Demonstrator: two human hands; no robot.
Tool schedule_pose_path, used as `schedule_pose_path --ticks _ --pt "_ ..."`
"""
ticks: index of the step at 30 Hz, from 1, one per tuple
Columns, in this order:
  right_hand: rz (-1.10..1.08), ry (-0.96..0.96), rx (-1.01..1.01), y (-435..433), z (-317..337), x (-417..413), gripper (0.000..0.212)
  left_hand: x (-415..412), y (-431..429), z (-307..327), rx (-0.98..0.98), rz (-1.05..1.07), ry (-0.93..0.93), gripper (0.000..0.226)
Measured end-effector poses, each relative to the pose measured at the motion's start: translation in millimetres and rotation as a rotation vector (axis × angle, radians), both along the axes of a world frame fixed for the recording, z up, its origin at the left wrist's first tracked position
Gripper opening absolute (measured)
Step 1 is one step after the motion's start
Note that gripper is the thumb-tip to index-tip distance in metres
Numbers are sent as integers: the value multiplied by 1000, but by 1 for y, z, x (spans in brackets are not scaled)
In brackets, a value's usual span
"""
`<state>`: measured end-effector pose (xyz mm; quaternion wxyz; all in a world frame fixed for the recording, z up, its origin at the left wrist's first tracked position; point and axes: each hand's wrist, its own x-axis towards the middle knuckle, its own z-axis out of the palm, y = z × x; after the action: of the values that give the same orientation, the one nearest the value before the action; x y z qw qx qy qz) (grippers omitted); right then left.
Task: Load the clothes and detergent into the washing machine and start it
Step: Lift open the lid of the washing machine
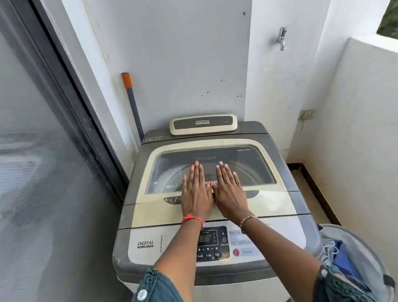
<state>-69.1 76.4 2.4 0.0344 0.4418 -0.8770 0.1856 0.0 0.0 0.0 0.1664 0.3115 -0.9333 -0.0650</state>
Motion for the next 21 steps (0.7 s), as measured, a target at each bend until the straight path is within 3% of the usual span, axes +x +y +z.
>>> schedule_pose_path --ticks 5,10,15,21 --pt "-19 -50 9 8 -7 7 102 4 5 -13 -45 67 34 56" --pt "-25 -109 139 13 -1 8 77 7 7 -15 -79 48 40 55" --pt "115 -88 106 24 -1 5 85 15 6 -24 -98 -14 51 59" --pt "111 -157 -21 25 -2 -1 38 21 4 -30 -154 -33 60 55"
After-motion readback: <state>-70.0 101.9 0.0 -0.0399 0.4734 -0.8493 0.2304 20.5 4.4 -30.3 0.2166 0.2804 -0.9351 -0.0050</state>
